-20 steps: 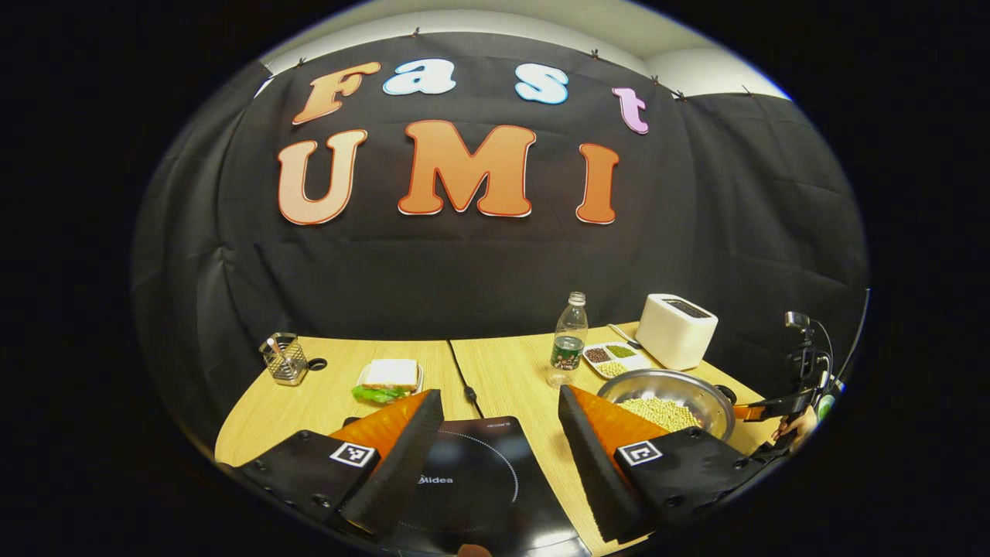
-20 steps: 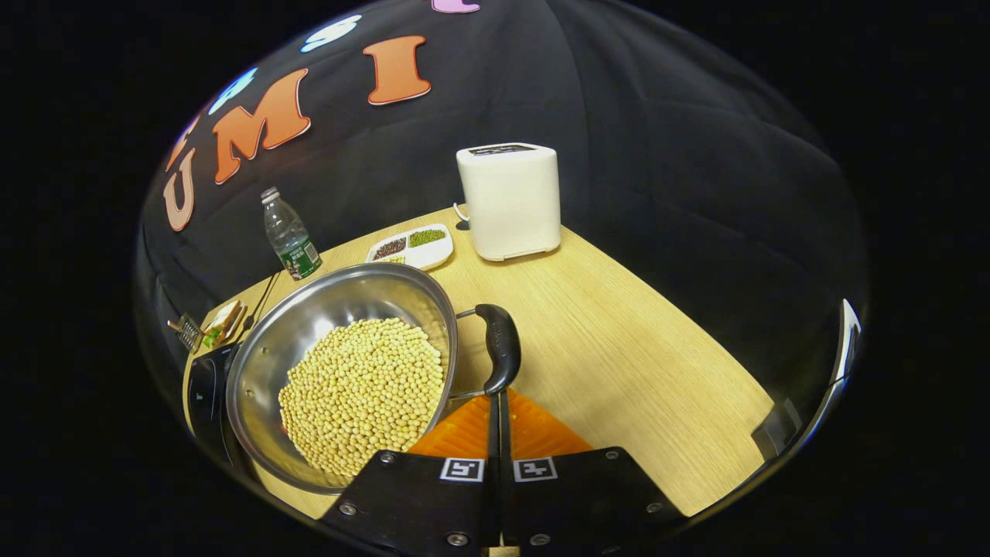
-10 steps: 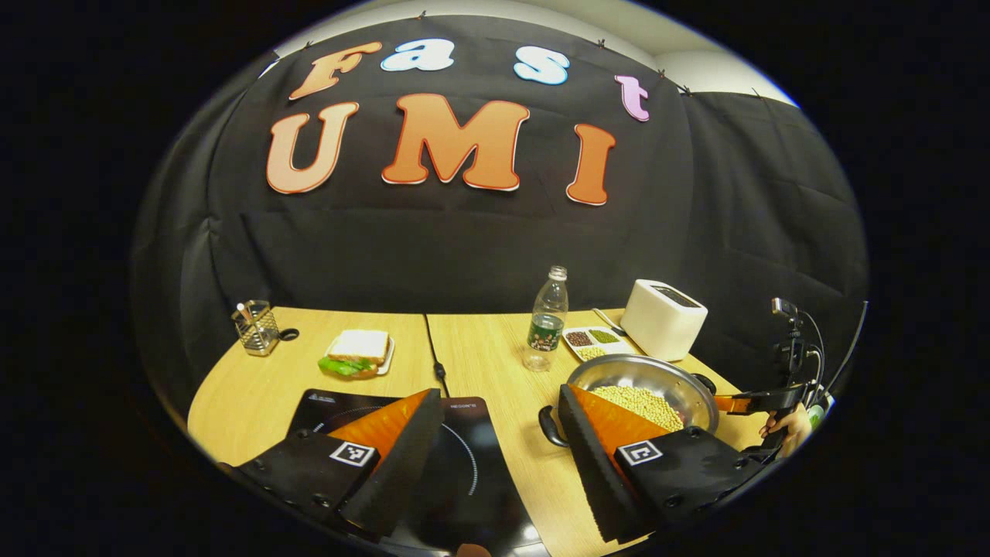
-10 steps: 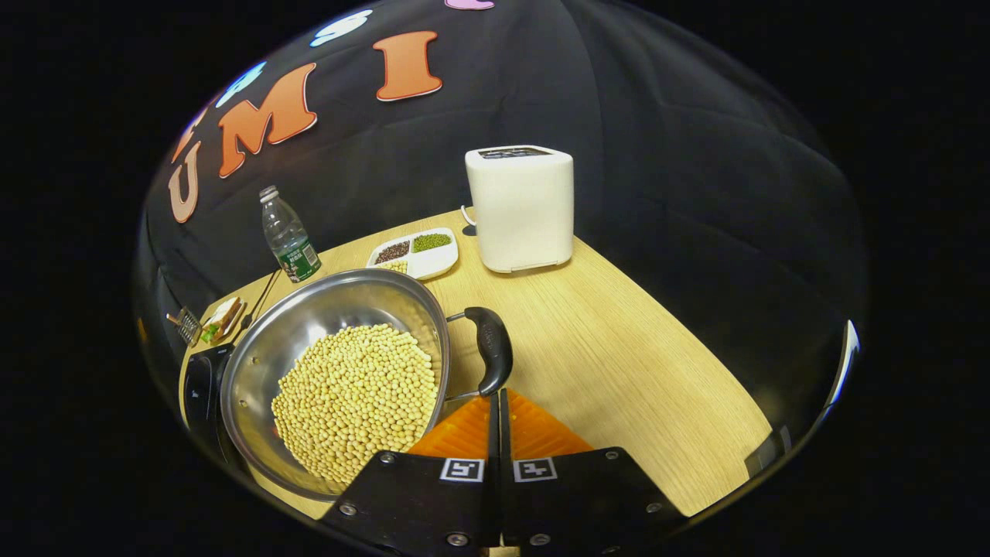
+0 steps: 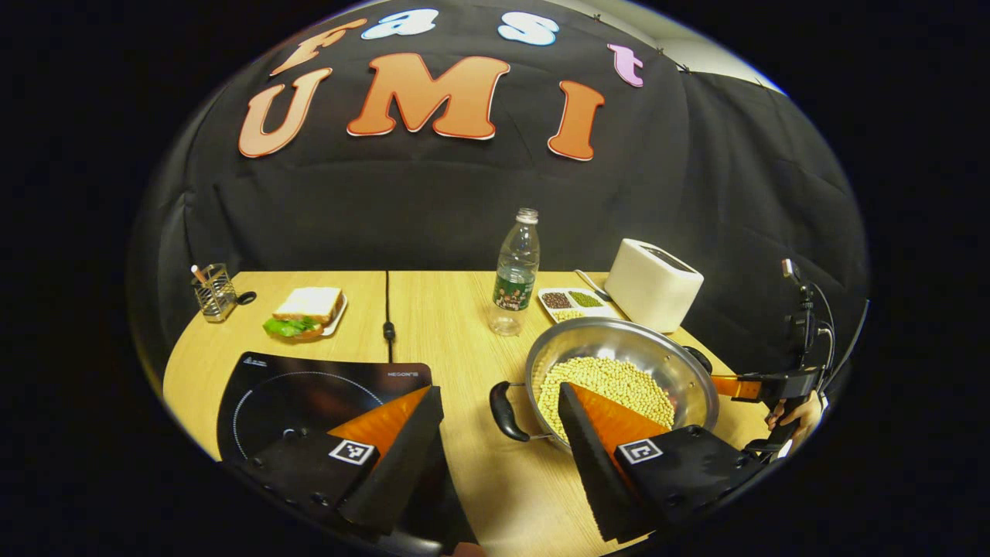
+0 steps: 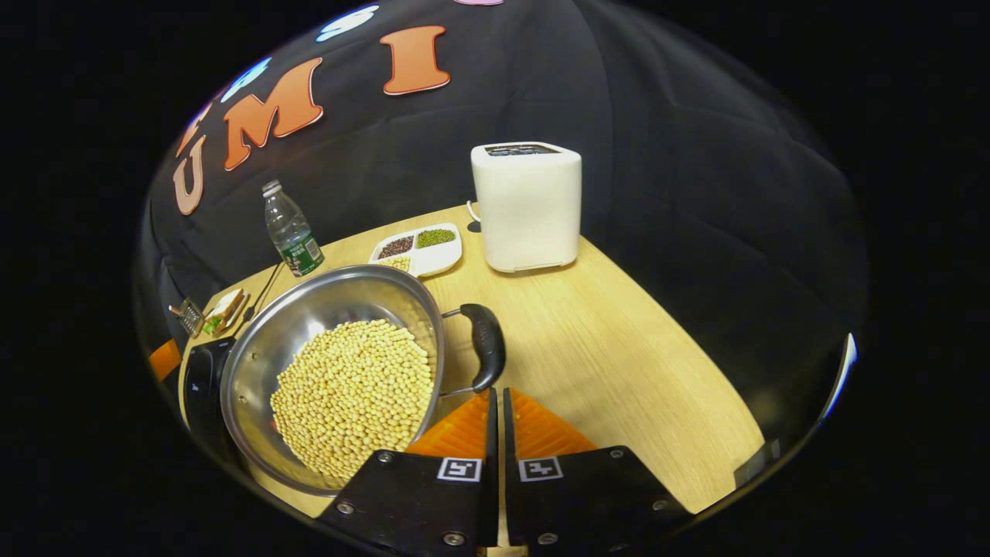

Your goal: First push the handle of the pot to place it horizontally, then grasp the pot with both hands and set it on the induction cooktop.

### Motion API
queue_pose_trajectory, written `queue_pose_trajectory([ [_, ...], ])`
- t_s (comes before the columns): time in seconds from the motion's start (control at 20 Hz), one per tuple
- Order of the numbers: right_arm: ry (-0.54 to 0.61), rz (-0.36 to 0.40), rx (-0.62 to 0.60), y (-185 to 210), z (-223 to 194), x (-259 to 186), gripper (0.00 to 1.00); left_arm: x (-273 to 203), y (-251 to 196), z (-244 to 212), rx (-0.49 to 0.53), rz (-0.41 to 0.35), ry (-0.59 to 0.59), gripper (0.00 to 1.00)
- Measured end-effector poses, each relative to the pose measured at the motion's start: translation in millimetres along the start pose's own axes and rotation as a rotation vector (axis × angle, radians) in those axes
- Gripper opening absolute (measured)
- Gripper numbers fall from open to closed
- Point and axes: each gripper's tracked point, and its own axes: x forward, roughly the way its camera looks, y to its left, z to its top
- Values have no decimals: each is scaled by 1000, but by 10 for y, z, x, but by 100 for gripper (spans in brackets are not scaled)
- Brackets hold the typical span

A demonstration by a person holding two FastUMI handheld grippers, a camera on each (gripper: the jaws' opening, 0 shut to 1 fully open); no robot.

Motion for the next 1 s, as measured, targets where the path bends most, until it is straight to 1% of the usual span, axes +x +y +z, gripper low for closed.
queue_pose_trajectory([
  [0.05,-18,-28,-3,-91,66,-36,4,56,-41,-41,5,-2,6,99],
  [0.1,-35,-39,6,-154,140,-93,5,116,-59,-74,11,-1,15,99],
  [0.15,-50,-37,18,-173,212,-144,15,171,-81,-99,14,2,26,99],
  [0.2,-67,-29,26,-183,285,-209,20,235,-98,-148,10,2,39,99],
  [0.25,-87,-17,25,-153,364,-250,29,296,-127,-173,6,1,51,99],
  [0.3,-105,-5,19,-117,443,-281,45,368,-148,-202,5,2,61,99],
  [0.4,-135,30,-1,11,565,-289,62,483,-176,-242,8,4,75,99],
  [0.45,-143,46,-12,91,599,-271,80,535,-183,-260,11,8,86,99],
  [0.55,-135,65,-31,188,638,-189,94,660,-197,-306,26,14,107,99],
  [0.65,-115,75,-50,260,612,-42,94,750,-202,-350,37,17,130,99],
  [0.8,-64,67,-88,299,486,193,94,869,-201,-423,43,17,156,99],
  [0.95,-9,47,-116,308,348,412,94,936,-201,-481,18,7,186,97],
  [1.0,5,50,-111,317,324,461,94,965,-193,-474,11,2,189,99],
])
